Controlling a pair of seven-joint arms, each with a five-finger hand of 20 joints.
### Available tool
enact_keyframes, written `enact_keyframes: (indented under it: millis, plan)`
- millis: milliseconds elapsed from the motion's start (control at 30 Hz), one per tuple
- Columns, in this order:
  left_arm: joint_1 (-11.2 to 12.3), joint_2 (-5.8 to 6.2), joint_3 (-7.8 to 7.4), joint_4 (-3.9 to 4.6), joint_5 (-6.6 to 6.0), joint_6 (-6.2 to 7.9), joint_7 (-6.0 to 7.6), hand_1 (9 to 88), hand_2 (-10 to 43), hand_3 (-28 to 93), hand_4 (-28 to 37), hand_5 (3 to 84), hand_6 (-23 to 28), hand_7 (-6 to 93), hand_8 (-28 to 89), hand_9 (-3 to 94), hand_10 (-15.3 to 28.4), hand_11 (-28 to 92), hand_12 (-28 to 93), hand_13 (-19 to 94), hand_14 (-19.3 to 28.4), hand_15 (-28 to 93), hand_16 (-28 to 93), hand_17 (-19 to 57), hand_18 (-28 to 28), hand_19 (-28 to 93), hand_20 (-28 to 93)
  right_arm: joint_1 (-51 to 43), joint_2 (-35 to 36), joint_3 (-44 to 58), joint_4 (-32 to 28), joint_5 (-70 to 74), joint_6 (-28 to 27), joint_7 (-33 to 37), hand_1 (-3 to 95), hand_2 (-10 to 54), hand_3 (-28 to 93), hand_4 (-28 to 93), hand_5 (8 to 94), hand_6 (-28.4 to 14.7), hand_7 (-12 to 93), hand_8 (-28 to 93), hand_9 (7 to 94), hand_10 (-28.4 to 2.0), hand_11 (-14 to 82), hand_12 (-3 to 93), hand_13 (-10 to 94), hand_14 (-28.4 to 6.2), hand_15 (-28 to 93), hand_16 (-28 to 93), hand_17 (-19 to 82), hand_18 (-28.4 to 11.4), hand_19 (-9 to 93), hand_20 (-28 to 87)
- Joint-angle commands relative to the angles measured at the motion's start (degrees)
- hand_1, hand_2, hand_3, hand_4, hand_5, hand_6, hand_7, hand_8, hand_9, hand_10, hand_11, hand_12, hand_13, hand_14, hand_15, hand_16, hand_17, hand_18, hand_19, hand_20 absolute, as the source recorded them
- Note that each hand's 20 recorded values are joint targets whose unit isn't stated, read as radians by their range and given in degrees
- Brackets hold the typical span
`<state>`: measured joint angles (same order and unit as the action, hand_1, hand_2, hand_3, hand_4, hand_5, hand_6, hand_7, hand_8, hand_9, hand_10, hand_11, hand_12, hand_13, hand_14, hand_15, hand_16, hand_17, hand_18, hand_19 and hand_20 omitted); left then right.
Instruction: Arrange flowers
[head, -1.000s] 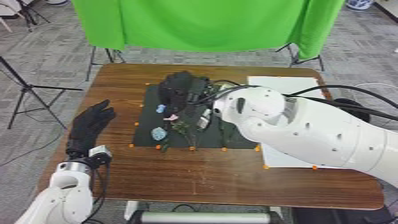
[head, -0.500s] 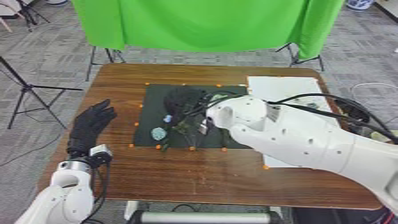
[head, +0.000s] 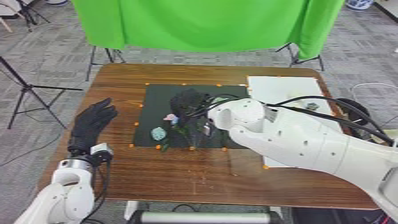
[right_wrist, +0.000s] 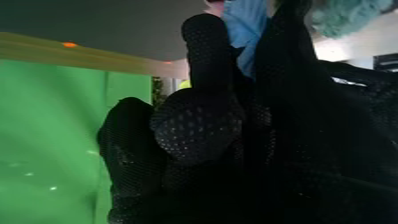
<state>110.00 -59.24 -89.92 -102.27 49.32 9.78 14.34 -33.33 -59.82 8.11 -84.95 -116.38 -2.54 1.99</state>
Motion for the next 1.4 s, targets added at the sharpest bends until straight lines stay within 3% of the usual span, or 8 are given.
enact_keyframes:
  millis: [33,500,1267,1400]
  plan:
    - [0.37,-0.33,0.01,0.02,0.07,-0.48,0.0,18.0,-3.1,71,-28.3,47.2,1.9,14.8,-7,45.6,12.6,17,11,37,16.5,17,-1,6.8,13.4,9,16,0.14,0.24,0.52,0.96,-0.91,-1.49,1.04,55.7,-9.5,65,-21,72.9,4.6,33,-1,85.0,-8.7,6.5,30.5,89,-2.1,59,34,62,-12.3,93,58]
    - [0.33,-0.36,0.08,0.09,0.0,-0.38,-0.1,17.9,-3.2,71,-28.3,47.2,1.9,14.6,-7,45.4,12.6,17,11,37,16.4,17,-1,6.8,13.4,9,16,1.3,1.2,0.6,-1.33,1.9,0.27,0.58,55.4,-9.5,65,-21,72.7,4.7,33,-1,84.9,-8.8,7.1,30.2,89,-2.2,59,33,62,-12.3,93,58]
    - [0.14,-0.34,0.07,0.19,0.15,-0.78,-0.25,18.0,-3.1,71,-28.3,47.1,1.9,14.8,-7,45.3,12.6,17,11,37,16.6,17,0,6.7,13.4,9,16,-0.29,0.01,1.9,1.86,0.55,-3.72,2.8,54.8,-9.3,66,-21,72.6,4.5,32,-1,84.3,-8.8,7.1,30.1,89,-2.4,59,33,62,-12.7,93,58]
    - [0.21,-0.23,0.1,0.11,0.17,-0.85,-0.35,17.9,-3.1,71,-28.3,47.1,2.0,14.8,-7,45.3,12.6,17,11,37,16.6,17,0,6.6,13.4,9,16,-0.13,0.06,2.53,1.49,1.23,-5.42,2.85,50.5,-9.4,65,-18,69.8,3.6,31,-1,80.3,-9.6,11.9,25.4,88,-2.6,59,34,61,-12.9,93,58]
